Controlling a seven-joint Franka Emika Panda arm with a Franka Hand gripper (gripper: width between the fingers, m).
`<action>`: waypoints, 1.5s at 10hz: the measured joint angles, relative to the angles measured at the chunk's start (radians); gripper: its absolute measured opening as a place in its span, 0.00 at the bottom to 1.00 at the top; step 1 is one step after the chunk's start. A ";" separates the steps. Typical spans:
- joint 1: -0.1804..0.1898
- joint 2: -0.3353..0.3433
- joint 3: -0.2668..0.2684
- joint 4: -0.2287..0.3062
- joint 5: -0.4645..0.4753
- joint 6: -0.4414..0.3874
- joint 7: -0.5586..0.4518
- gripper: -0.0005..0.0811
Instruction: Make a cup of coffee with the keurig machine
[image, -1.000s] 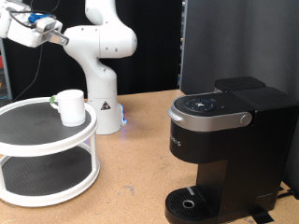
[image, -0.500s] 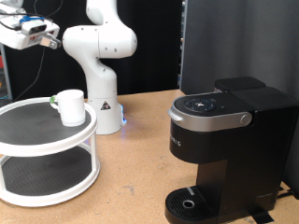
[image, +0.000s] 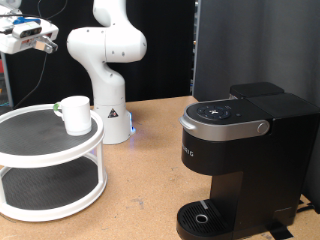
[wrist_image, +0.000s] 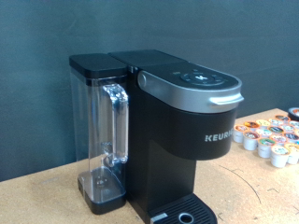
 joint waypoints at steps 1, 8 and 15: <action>0.003 0.003 0.000 0.003 -0.007 0.001 -0.002 0.01; 0.003 0.006 -0.014 -0.080 -0.038 0.125 -0.054 0.01; 0.004 0.059 -0.075 -0.136 -0.083 0.214 -0.174 0.01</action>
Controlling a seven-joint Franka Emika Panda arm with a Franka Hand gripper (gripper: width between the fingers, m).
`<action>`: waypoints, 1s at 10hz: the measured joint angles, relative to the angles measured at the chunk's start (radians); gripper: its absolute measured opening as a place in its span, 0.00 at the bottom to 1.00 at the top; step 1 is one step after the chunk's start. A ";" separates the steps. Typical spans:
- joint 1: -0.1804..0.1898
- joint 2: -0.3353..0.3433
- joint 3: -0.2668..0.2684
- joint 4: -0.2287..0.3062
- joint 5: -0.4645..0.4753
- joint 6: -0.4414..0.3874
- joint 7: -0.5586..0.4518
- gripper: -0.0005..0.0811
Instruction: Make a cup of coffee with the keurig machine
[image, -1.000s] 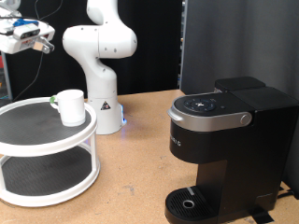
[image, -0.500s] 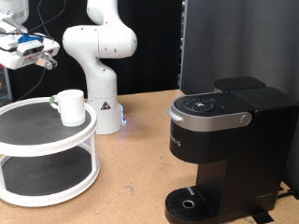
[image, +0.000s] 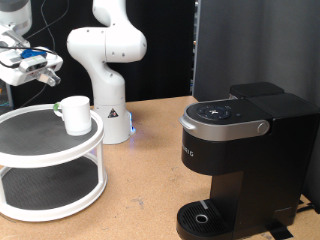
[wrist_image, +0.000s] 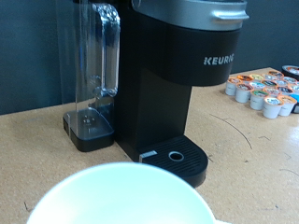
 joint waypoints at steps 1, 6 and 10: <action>0.000 0.008 -0.006 -0.004 0.000 0.016 -0.008 0.01; 0.013 0.045 -0.026 -0.017 0.001 0.069 -0.048 0.01; 0.022 0.051 -0.040 -0.020 0.002 0.080 -0.063 0.04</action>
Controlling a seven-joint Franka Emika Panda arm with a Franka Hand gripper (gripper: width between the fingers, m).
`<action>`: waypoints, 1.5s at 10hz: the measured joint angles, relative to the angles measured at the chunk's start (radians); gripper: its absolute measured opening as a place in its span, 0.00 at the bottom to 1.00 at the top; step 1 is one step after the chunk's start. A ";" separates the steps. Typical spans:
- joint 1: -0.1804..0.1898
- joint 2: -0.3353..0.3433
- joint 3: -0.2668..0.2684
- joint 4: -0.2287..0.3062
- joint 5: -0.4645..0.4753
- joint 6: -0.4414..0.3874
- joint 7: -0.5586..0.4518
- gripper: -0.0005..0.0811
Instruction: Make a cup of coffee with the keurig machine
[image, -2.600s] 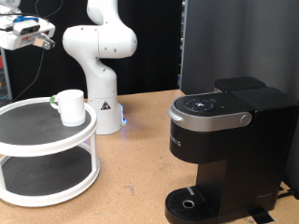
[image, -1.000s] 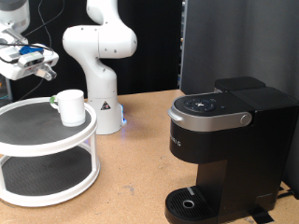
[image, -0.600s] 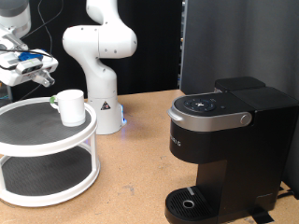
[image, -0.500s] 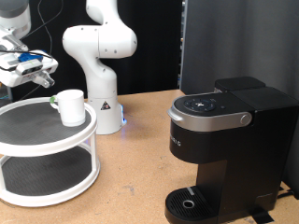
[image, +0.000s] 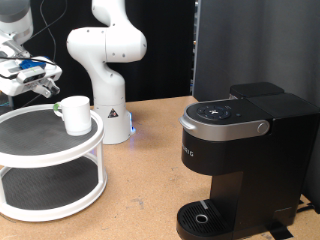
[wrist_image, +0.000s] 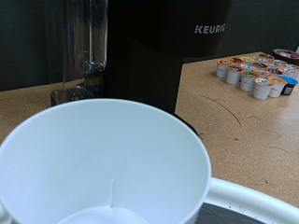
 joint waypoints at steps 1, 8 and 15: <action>0.001 0.000 -0.001 -0.002 0.001 0.007 0.000 0.21; 0.062 0.034 -0.059 -0.029 0.014 0.088 -0.065 0.95; 0.130 0.076 -0.113 -0.033 0.044 0.121 -0.106 0.99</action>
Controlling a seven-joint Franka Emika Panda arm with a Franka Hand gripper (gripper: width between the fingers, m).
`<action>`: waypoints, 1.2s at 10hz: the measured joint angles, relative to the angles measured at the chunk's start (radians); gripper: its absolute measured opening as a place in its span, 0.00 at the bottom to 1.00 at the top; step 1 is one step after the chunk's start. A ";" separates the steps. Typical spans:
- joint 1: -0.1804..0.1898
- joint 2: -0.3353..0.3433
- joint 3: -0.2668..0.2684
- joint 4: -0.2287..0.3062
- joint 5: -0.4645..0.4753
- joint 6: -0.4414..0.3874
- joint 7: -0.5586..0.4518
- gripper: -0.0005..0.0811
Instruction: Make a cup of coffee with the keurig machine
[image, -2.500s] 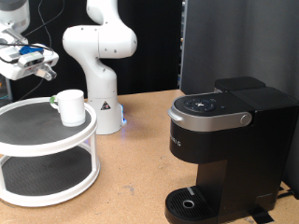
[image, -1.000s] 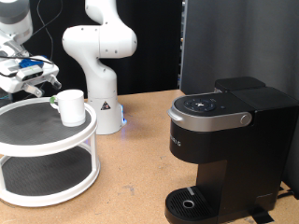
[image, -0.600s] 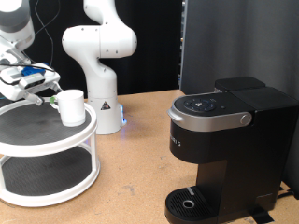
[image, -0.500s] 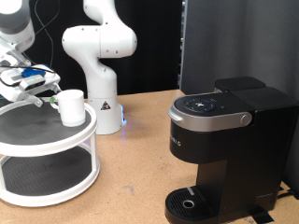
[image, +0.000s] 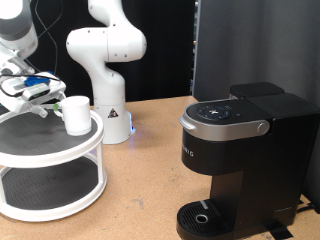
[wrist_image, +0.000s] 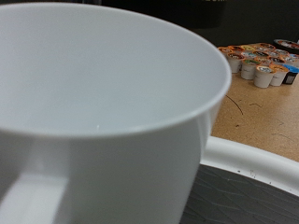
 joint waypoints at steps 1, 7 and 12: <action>0.006 0.000 0.000 0.000 0.010 0.000 0.000 0.99; 0.013 0.000 0.001 -0.001 0.020 0.000 0.001 0.62; 0.012 0.000 0.005 -0.006 0.020 0.000 0.005 0.09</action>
